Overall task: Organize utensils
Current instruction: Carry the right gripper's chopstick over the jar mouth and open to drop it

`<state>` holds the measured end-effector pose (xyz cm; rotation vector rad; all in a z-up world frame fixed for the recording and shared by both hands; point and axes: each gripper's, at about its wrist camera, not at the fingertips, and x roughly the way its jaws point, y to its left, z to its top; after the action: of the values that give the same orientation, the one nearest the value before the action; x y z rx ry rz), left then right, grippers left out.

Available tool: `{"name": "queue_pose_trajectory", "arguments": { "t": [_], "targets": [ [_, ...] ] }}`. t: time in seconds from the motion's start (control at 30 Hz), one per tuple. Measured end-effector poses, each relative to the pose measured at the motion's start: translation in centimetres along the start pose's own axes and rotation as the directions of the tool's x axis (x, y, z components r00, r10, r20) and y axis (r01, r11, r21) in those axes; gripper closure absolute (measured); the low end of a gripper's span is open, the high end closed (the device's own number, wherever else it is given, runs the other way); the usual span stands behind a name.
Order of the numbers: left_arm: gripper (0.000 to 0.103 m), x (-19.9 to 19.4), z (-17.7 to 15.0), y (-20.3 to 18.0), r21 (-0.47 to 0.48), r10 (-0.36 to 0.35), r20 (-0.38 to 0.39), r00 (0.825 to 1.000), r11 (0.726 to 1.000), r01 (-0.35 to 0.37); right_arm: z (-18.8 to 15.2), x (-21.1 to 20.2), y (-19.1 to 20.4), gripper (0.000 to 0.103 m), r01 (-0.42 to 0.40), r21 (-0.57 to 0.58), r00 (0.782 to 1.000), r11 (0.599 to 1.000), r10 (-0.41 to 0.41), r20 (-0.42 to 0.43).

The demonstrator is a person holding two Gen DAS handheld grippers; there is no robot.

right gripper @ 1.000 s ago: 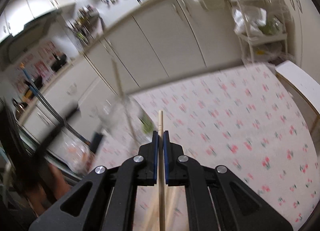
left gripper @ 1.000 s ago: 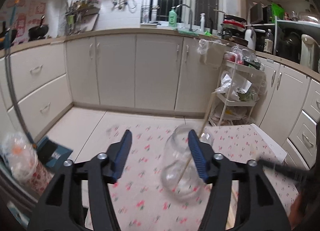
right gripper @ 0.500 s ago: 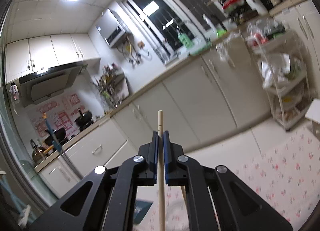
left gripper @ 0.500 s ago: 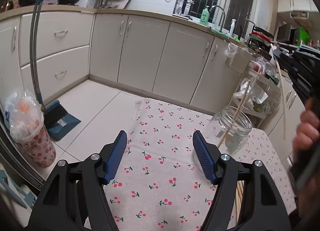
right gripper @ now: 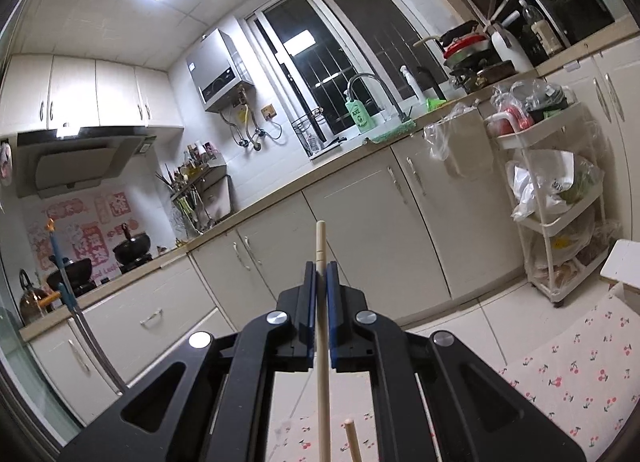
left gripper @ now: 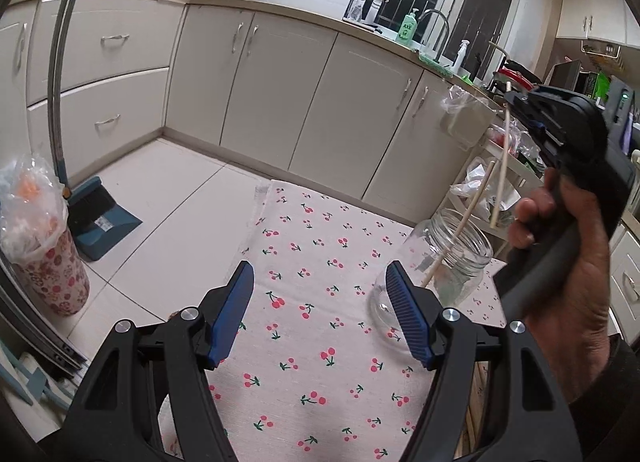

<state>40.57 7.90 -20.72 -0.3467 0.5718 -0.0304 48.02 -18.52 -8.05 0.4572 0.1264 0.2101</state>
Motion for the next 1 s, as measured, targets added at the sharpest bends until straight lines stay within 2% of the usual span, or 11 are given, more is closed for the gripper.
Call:
{"name": "queue_pose_trajectory", "arguments": {
  "t": [0.37, 0.7, 0.9, 0.93, 1.0],
  "targets": [
    [0.038, 0.3, -0.1, 0.2, -0.023, -0.011, -0.013, 1.000, 1.000, 0.011, -2.0, 0.9, 1.4, 0.097, 0.029, -0.094, 0.997, 0.995, -0.035, -0.071],
    [0.035, 0.2, -0.1, 0.2, -0.029, 0.003, -0.006, 1.000, 1.000, -0.003, -3.7, -2.2, 2.3, 0.097, -0.009, -0.168, 0.994, 0.986, -0.010, -0.110],
    [0.033, 0.2, -0.3, 0.0, -0.015, 0.016, -0.006, 1.000, 1.000, -0.016, -4.7, -3.6, 1.8, 0.097, -0.017, -0.200, 0.982, 0.980, -0.022, -0.188],
    [0.033, 0.2, -0.4, -0.2, -0.010, 0.017, -0.008, 1.000, 1.000, -0.017, -4.8, -3.8, 1.7, 0.095, -0.021, -0.204, 0.978, 0.979, -0.022, -0.205],
    [0.031, 0.2, -0.4, -0.4, 0.002, 0.026, -0.009, 1.000, 1.000, -0.026, -4.6, -4.5, 1.5, 0.070, -0.009, -0.206, 0.976, 0.979, -0.036, -0.214]
  ]
}}
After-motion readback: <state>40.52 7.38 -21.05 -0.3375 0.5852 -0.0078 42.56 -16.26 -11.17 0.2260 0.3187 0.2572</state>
